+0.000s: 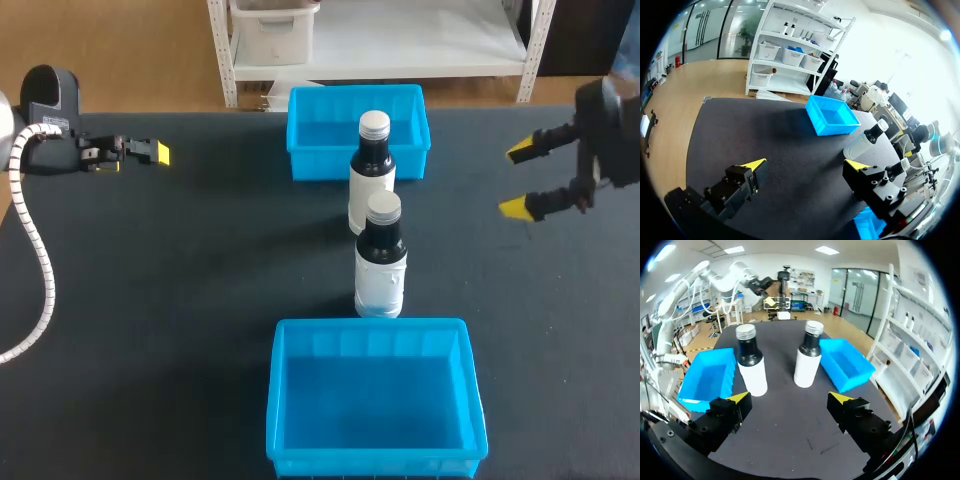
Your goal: Pick up the bottle, and place it in the far bin if it is heavy, or in the near bin if it is light.
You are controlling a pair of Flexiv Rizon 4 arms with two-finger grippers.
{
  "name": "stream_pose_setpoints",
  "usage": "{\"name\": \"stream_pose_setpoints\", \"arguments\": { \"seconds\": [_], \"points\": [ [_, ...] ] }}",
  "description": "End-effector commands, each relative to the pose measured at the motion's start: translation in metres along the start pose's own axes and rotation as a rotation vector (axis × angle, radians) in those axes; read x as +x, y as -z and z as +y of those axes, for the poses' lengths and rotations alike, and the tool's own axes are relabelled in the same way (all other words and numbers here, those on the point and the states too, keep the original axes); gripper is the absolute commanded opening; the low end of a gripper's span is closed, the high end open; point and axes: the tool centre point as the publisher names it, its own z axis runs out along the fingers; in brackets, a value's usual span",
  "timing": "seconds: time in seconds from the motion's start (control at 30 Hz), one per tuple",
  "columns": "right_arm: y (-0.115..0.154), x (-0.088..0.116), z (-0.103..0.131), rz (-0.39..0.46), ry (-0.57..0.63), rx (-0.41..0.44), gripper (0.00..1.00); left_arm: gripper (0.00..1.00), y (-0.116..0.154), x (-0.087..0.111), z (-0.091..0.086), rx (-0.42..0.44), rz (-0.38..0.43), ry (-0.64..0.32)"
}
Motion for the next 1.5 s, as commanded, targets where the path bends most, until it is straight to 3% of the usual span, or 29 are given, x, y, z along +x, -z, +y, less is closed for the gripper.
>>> {"name": "stream_pose_setpoints", "arguments": {
  "seconds": [0.03,0.27,0.83,1.5],
  "points": [
    [-0.009,-0.006,0.01,-0.054,0.04,-0.008,1.0,1.0,0.0,0.0,0.0,0.0,0.0,0.0],
    [-0.018,-0.023,0.026,-0.055,0.042,-0.014,1.0,1.0,0.0,0.0,0.0,0.0,0.0,0.0],
    [-0.056,-0.052,0.063,-0.024,0.034,-0.154,1.0,1.0,0.0,0.0,0.0,0.0,0.0,0.0],
    [-0.103,-0.06,0.076,-0.008,0.01,-0.197,1.0,1.0,0.0,0.0,0.0,0.0,0.0,0.0]
  ]
}}
